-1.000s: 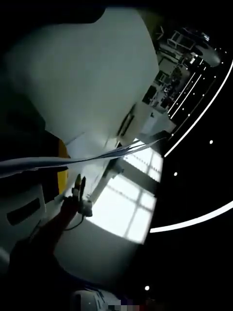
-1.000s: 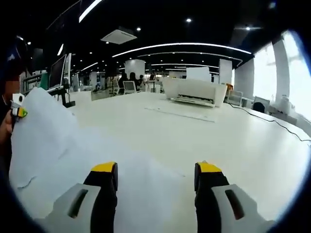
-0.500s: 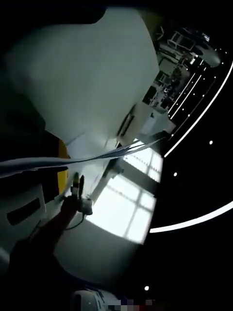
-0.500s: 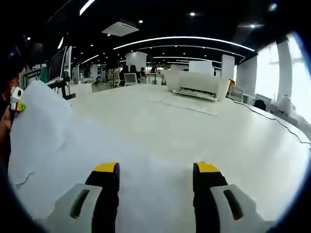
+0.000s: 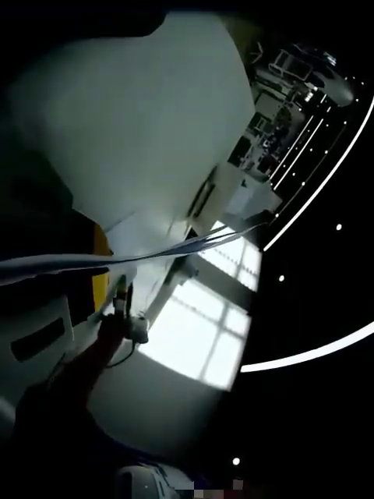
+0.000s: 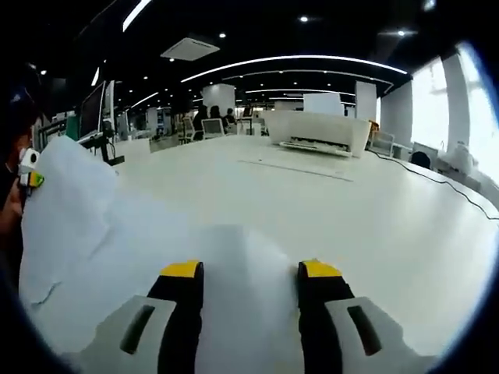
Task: Organize the stack of printing papers by aligning and flattening the scattered papers on the table
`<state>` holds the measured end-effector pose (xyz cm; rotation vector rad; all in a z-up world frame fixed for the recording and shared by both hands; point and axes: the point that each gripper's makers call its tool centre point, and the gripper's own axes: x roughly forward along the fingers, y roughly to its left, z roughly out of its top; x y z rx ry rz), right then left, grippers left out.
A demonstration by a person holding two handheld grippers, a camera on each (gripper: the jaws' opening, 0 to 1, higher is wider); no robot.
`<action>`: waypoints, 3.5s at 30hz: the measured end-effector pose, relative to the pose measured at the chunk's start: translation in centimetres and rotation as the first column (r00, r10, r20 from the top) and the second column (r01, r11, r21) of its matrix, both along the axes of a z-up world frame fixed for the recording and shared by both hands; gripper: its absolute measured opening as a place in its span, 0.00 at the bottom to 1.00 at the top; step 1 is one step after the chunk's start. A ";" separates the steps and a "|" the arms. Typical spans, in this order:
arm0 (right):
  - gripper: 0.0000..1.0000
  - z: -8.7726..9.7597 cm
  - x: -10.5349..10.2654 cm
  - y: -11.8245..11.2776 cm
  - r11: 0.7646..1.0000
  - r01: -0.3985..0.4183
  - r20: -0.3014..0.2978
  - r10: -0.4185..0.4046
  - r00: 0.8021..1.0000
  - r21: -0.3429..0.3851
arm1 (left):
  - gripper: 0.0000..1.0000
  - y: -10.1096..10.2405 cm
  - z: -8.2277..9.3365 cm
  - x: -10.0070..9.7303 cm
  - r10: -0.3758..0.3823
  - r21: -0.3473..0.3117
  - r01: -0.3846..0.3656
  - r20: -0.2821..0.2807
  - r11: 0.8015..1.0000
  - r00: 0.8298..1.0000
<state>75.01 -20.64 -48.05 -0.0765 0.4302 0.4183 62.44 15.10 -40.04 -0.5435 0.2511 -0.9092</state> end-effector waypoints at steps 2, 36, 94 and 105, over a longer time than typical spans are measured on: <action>0.40 0.1 -0.2 0.2 1.000 -0.004 0.000 0.004 1.000 0.000 | 0.06 0.0 0.1 0.0 0.000 0.000 0.000 0.002 1.000 1.000; 0.03 9.5 -2.4 0.3 0.883 -0.074 0.149 0.005 0.989 0.463 | 0.06 0.5 -0.1 -0.1 0.014 -0.007 -0.014 0.001 1.000 1.000; 0.00 22.6 -8.4 4.2 0.783 -0.368 0.464 0.116 0.878 0.501 | 0.06 0.1 -0.4 0.4 0.008 -0.003 -0.008 -0.001 1.000 1.000; 0.00 26.5 -11.7 6.7 0.753 -0.500 0.587 0.189 0.787 0.427 | 0.06 0.1 -0.6 0.5 0.011 -0.001 -0.011 -0.001 1.000 1.000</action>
